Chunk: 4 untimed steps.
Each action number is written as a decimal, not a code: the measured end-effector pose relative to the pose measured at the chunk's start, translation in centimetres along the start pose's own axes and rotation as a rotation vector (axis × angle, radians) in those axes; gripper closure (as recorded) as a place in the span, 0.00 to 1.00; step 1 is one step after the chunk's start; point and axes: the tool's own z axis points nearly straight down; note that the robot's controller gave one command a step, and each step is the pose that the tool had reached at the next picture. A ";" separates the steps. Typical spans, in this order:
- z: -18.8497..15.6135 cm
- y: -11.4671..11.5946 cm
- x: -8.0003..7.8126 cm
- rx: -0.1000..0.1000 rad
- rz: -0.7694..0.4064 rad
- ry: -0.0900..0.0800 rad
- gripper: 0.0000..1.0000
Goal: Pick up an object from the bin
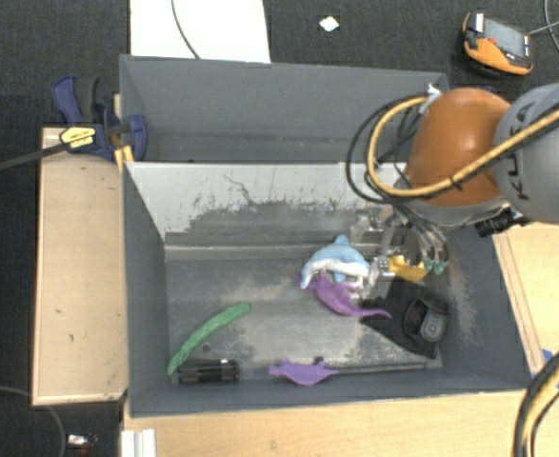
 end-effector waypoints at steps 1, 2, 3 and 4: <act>-0.5 0.0 -0.1 0.000 -0.001 -0.007 0.00; 7.8 -6.3 3.4 0.000 0.190 -0.003 0.00; 2.8 -7.4 6.2 0.001 -0.088 -0.010 0.00; 7.0 -6.3 3.9 -0.001 0.166 -0.007 0.00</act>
Offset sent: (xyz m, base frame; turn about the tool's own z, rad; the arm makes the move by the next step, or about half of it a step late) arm -0.0352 -0.0611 -0.0765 0.1873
